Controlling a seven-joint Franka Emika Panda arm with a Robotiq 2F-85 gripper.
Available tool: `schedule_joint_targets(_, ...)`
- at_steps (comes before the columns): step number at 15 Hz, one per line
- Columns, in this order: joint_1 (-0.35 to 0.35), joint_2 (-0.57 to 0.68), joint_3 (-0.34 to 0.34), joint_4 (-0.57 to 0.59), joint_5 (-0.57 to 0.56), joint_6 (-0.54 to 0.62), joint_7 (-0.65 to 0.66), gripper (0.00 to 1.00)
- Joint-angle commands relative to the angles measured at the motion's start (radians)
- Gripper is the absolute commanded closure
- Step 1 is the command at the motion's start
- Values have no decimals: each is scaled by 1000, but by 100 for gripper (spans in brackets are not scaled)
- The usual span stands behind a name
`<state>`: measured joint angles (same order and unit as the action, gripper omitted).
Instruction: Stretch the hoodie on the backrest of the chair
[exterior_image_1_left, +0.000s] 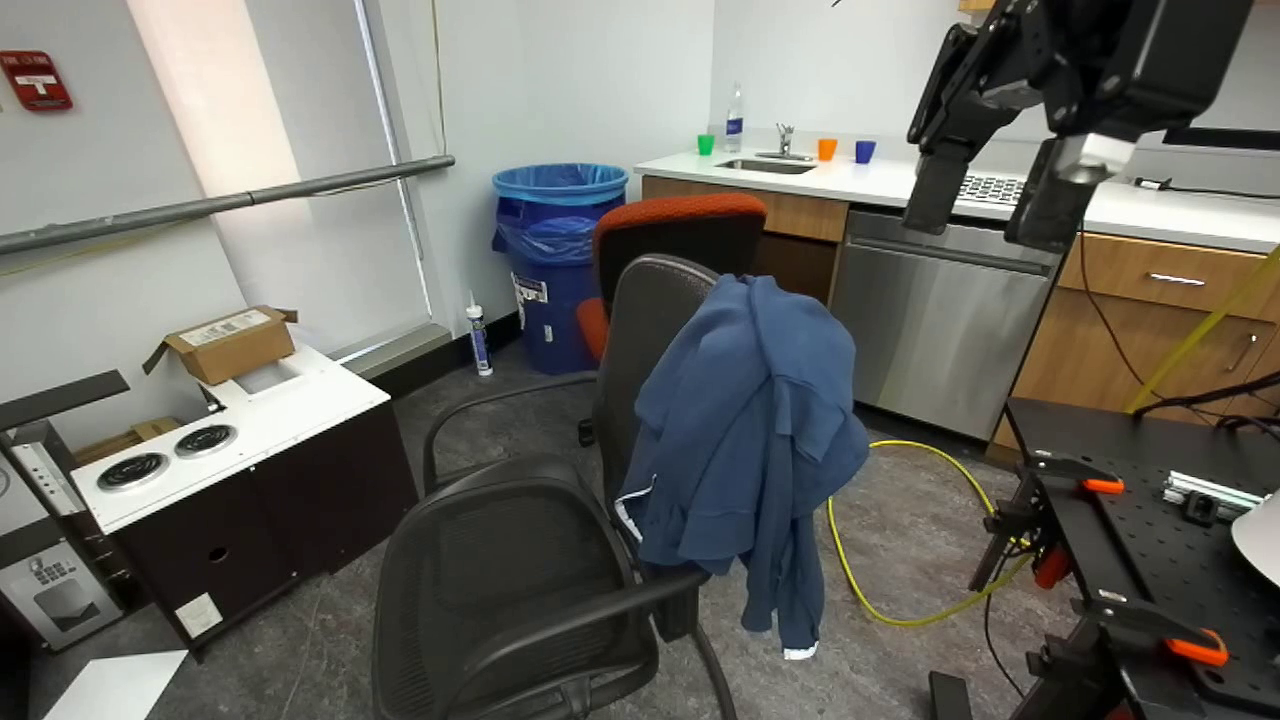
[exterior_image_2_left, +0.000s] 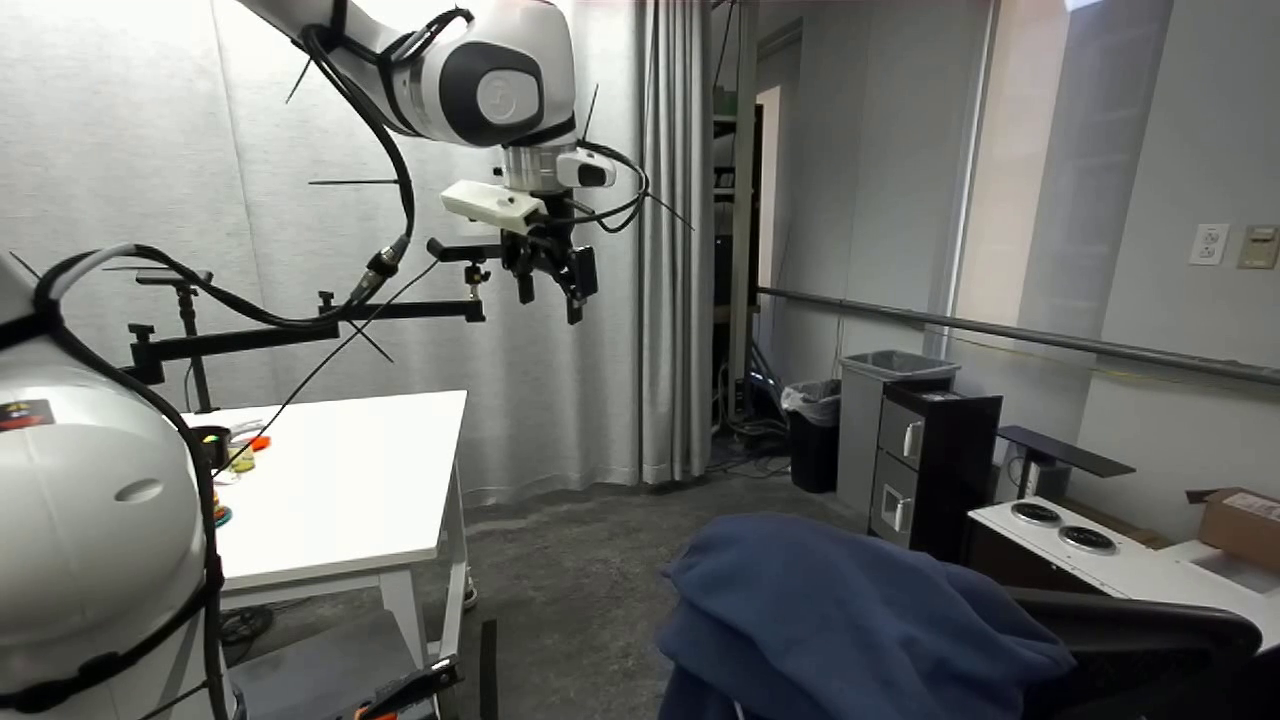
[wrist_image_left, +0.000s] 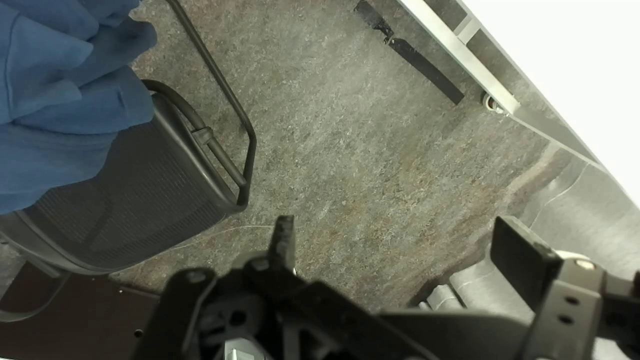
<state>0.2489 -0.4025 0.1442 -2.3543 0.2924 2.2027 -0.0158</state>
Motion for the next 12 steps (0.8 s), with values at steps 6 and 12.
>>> schedule_joint_targets(6,-35,7,10,-7,-41,12,34,0)
schedule_joint_targets(12,-105,-5,26,-24,-178,24,132,0)
